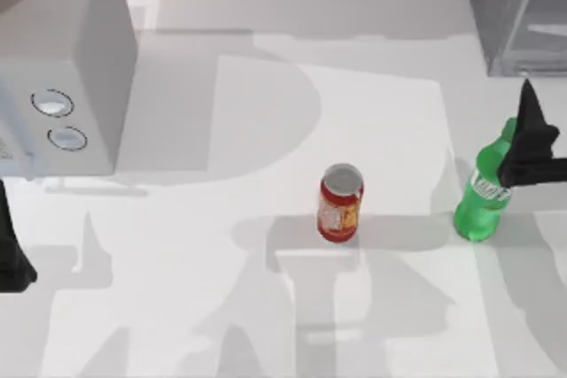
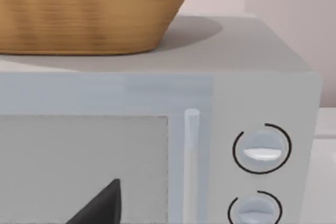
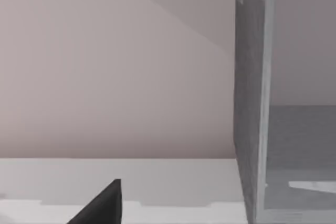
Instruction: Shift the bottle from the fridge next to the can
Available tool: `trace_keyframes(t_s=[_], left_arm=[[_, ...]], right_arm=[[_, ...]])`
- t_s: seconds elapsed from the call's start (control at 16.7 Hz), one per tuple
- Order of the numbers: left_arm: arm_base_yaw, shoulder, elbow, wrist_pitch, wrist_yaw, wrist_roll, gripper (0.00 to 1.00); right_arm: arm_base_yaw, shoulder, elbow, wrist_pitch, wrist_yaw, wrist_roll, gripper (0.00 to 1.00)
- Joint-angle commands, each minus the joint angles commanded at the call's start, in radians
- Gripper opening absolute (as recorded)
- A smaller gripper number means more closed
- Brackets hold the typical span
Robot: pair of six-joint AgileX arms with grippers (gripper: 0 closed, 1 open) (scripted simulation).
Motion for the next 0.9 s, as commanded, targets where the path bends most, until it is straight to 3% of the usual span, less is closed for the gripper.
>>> trace_keyframes(t_s=[0.54, 0.9], left_arm=[[0.000, 0.000, 0.000, 0.000, 0.000, 0.000, 1.00], [0.000, 0.000, 0.000, 0.000, 0.000, 0.000, 1.00]], right_arm=[[-0.316, -0.835, -0.121, -0.751, -0.273, -0.016, 1.00], [-0.422, -1.155, -0.187, -1.018, -0.363, -0.034, 1.00]])
